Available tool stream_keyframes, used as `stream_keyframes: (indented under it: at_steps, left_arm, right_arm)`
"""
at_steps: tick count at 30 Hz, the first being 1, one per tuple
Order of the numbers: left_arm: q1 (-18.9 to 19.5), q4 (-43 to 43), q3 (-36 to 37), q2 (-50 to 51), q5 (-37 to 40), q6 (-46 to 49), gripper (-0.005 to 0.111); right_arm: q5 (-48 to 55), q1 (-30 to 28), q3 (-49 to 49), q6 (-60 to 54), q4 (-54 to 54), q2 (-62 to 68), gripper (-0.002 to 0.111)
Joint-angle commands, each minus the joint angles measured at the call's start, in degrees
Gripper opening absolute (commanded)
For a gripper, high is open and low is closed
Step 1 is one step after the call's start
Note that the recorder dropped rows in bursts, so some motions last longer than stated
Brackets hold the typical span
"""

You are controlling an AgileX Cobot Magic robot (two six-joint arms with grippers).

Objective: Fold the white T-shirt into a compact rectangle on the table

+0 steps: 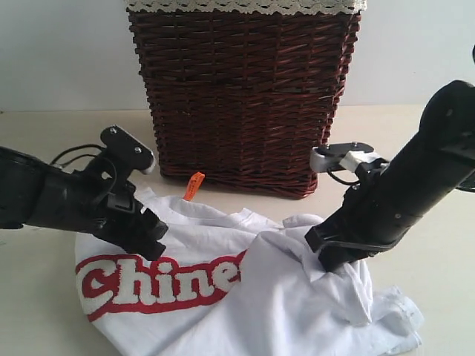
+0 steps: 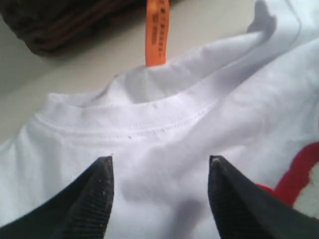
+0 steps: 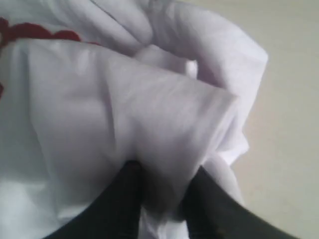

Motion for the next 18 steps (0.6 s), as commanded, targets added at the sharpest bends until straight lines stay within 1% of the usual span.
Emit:
stream_keyframes:
  at_steps: [1,3,5,7,8,10,14,16,18]
  left_arm:
    - [-0.13,-1.48,-2.62,5.44,-2.45,0.01,0.047]
    - [-0.13,-2.23,-4.07,7.34,-4.35,0.01,0.037]
    - [-0.13,-2.36,-5.42,9.03,-5.77,0.01,0.023]
    - [-0.13,-3.58,-6.34,10.37,-7.72,-0.24,0.004]
    - [-0.13,-3.89,-6.54,10.81,-8.81,-0.24,0.000]
    - [-0.13,-3.89,-6.64,11.30,-11.45,-0.76,0.000]
    - [-0.13,-5.42,-6.64,11.21,-23.78,-1.59,0.000]
    - [-0.13,-5.42,-6.49,10.13,-28.22,-1.48,0.000]
    - [-0.13,-5.42,-5.45,8.33,-30.23,-2.63,0.000]
  right_arm:
    - [-0.57,0.23,0.27,-0.59,-2.27,2.50,0.000]
    - [-0.57,0.23,-0.36,-0.59,-4.28,2.50,0.000]
    - [-0.34,0.23,-1.66,1.99,-7.88,2.50,0.000]
    - [-0.17,0.23,-2.85,6.60,-12.54,1.94,0.000]
    - [-0.17,0.23,-3.56,8.73,-15.25,1.39,0.000]
    - [-0.40,0.23,-4.83,13.28,-21.08,0.50,0.000]
    - [-1.84,0.23,-7.89,27.09,-35.54,-1.13,0.000]
    - [-3.00,0.23,-9.17,34.17,-41.63,-1.27,0.000]
    - [-3.58,0.23,-10.37,39.87,-47.03,-1.27,0.000]
